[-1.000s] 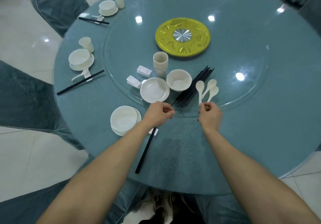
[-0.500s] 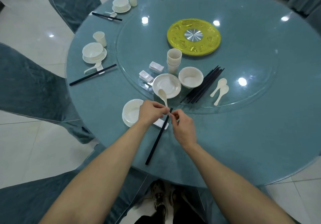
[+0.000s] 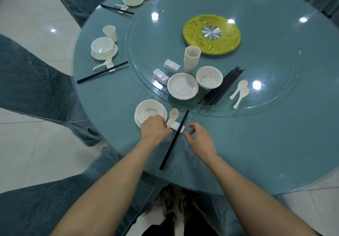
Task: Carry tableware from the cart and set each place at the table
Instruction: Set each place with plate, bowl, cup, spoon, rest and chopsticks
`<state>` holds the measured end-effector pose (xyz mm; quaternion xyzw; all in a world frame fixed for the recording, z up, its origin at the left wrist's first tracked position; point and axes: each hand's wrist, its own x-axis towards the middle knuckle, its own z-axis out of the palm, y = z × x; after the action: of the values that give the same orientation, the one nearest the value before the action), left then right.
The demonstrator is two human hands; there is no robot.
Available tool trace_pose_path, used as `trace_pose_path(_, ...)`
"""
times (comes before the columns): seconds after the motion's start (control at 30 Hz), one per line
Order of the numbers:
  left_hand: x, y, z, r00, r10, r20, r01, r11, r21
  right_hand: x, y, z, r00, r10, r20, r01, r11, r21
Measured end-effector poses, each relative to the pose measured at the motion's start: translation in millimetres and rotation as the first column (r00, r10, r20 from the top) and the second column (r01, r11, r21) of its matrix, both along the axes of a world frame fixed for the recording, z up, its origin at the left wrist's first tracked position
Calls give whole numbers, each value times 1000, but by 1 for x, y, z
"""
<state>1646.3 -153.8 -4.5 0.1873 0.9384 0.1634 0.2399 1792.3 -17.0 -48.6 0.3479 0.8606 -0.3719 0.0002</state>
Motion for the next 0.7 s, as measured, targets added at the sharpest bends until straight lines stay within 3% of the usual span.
trace_pose_path(0.27,9,-3,-26,990,-113,-88,96,978,-186,2,3,-3,999,-22,37,21,1000,18)
trace_pose_path(0.7,8,-9,-24,985,-145,-93,128,977,-168,-5,10,11,999,-37,12,37,999,18)
